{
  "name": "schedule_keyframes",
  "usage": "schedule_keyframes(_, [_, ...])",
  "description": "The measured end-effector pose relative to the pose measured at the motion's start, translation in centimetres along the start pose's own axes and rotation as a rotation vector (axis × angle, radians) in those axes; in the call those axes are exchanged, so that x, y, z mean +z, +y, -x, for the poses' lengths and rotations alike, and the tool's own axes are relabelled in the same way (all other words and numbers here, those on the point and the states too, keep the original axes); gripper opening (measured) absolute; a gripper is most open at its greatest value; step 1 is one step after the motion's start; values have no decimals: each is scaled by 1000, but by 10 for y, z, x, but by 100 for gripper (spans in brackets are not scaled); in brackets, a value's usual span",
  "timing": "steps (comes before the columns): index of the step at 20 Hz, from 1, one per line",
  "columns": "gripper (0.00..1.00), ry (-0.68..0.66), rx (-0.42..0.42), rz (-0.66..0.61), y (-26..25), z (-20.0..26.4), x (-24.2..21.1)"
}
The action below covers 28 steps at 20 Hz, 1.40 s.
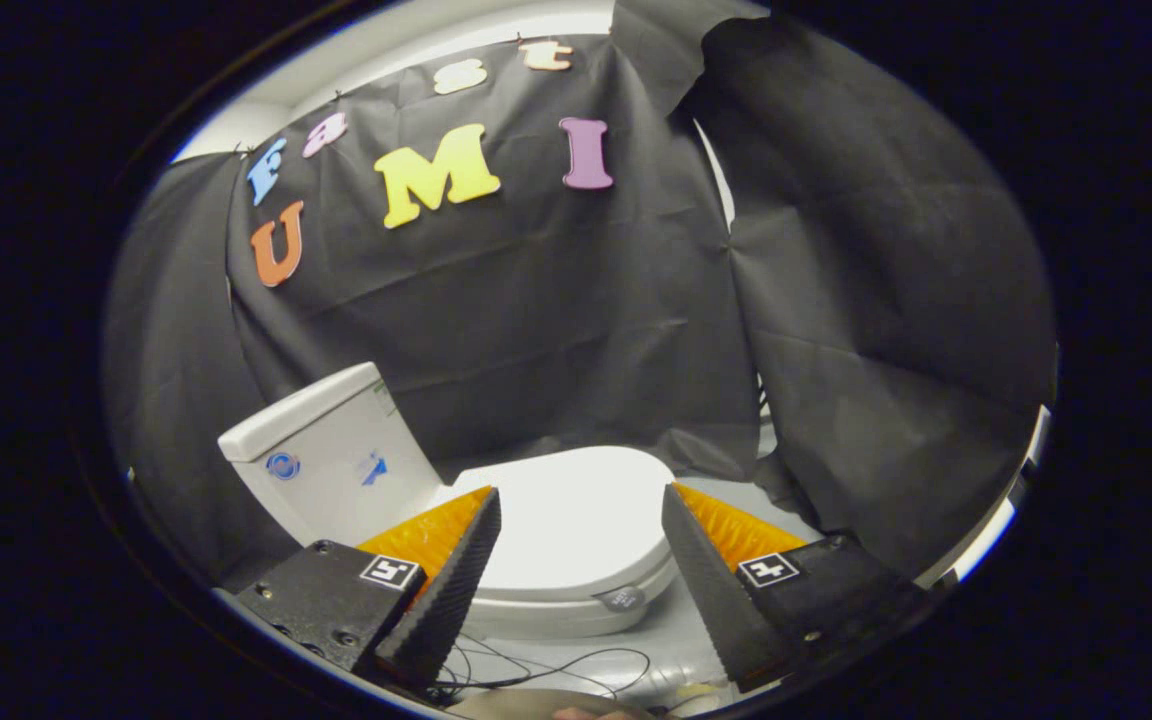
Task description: Open the toilet lid.
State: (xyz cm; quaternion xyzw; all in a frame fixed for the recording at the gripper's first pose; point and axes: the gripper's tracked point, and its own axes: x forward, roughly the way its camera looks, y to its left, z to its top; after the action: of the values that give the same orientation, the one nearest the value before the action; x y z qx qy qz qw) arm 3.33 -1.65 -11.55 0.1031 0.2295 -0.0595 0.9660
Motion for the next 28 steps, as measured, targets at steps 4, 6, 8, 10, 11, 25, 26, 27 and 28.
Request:
schedule_keyframes(4, [100,107,-15,-57,-7,-33,-17])
schedule_keyframes(6, [100,174,-3,-101,-7,-50,-26])
schedule_keyframes(8, [100,246,-14,-146,-12,-59,-41])
schedule_keyframes(10, [100,282,-49,-179,-27,-68,-59])
schedule_keyframes(11, [100,300,-58,-189,-33,-71,-67])
schedule_keyframes(25, [98,483,-46,-524,-59,-100,-133])
schedule_keyframes(26, [98,497,-47,-544,-62,-102,-140])
schedule_keyframes(27, [97,513,-54,-560,-65,-103,-146])
schedule_keyframes(28, [97,531,-61,-572,-69,-103,-155])
